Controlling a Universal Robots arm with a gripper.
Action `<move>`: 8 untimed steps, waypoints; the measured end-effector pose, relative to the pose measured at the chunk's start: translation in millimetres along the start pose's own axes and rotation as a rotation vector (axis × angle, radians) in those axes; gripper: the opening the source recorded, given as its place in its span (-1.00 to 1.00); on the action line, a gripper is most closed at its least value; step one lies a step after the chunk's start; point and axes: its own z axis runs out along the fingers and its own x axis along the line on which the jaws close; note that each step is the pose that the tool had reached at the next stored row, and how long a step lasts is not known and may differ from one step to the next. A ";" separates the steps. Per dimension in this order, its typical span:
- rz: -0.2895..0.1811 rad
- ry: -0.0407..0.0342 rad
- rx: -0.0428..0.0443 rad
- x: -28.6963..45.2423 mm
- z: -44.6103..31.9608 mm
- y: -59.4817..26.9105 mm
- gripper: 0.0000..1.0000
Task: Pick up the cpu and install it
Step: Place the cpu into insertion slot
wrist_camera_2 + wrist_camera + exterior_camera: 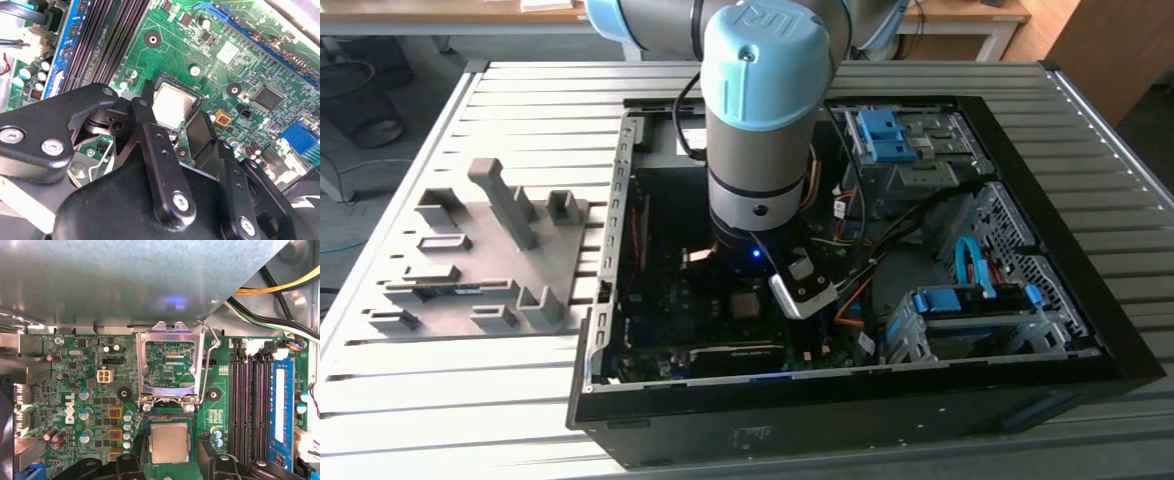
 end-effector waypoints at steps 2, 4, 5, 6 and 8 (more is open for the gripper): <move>0.000 -0.0001 -0.0002 0.1 1.2 0.1 0.07; 0.000 -0.0001 -0.0001 0.1 2.7 0.1 0.07; 0.000 0.0000 0.0000 0.2 3.4 0.1 0.07; 0.000 0.0000 0.0001 0.2 3.6 0.1 0.07; 0.000 0.0001 0.0003 0.4 3.6 0.1 0.07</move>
